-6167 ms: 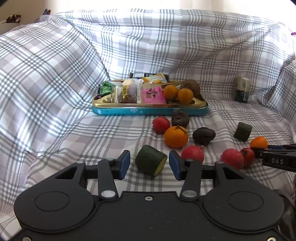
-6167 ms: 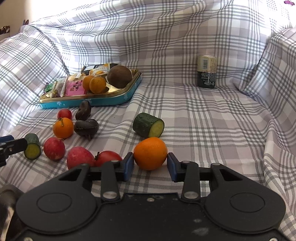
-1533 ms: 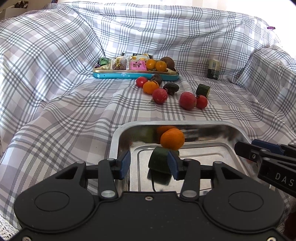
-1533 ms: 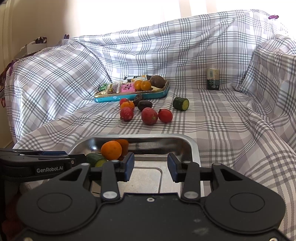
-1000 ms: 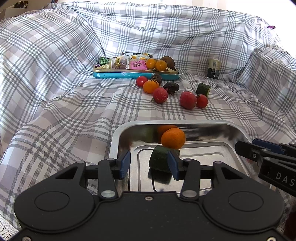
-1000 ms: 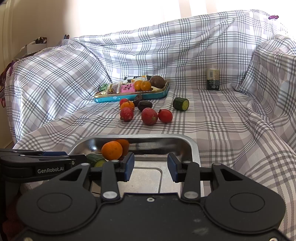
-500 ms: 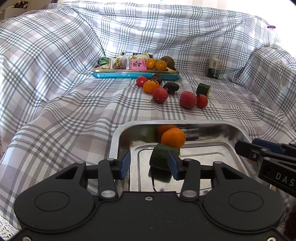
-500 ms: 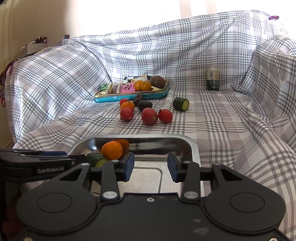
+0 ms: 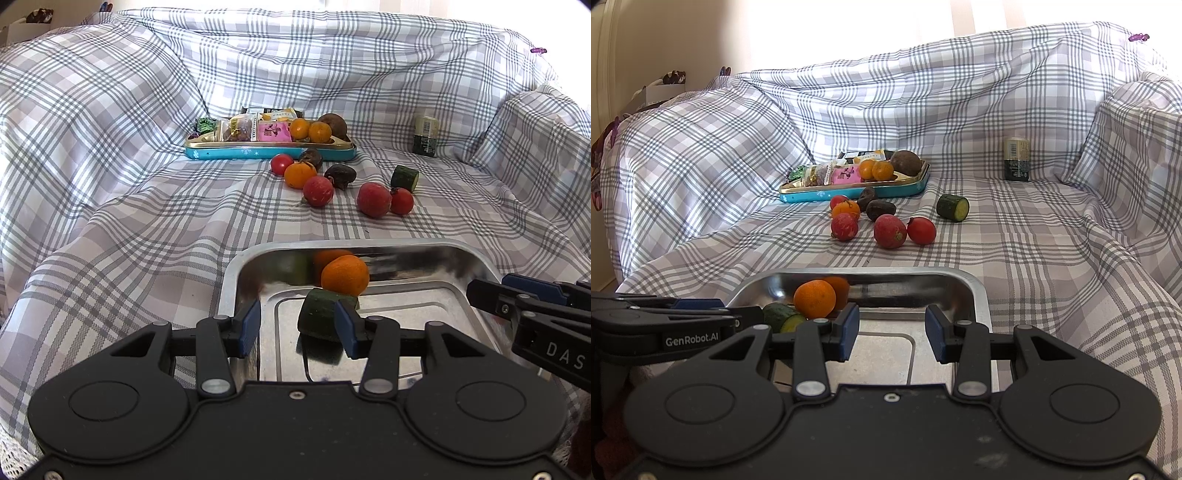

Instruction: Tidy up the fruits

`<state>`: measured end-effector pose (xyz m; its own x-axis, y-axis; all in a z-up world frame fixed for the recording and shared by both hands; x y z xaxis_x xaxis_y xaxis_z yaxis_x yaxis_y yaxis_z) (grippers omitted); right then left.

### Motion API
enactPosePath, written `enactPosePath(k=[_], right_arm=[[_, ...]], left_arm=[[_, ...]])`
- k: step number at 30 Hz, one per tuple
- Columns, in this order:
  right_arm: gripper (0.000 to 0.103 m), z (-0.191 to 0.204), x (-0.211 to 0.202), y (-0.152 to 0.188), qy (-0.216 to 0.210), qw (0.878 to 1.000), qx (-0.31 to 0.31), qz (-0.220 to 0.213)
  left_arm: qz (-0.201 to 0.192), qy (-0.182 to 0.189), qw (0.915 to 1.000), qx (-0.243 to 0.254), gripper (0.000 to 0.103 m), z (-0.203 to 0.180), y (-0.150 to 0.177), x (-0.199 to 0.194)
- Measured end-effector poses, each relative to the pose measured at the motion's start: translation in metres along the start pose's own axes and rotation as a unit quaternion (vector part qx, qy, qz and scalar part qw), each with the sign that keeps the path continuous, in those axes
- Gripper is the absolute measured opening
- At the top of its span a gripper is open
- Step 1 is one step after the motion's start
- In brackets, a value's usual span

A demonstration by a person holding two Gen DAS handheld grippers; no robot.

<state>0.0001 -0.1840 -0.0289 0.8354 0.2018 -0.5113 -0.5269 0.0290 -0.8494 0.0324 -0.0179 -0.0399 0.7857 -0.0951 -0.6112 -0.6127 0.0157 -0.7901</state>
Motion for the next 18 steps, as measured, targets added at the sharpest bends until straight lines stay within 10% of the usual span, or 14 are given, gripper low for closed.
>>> enactPosePath(k=[18], right_arm=[[0.042,-0.009,0.029,-0.031,0.015,0.999,-0.030,0.016]], left_arm=[[-0.027,-0.003,0.9977,0.062,0.053,-0.008,-0.037,0.000]])
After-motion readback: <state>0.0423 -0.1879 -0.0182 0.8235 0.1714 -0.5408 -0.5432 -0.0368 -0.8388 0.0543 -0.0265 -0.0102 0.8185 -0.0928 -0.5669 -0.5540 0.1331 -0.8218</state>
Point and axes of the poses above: each gripper's, at about its wrist camera, not at the fingertips, and x roughly the way its jaws point, z to its left, y to its underside, the point moved 5 cm from there along x, roughly the way its jaws point, and after that the axes turned 1 degree about -y, right-handed, at the moved point
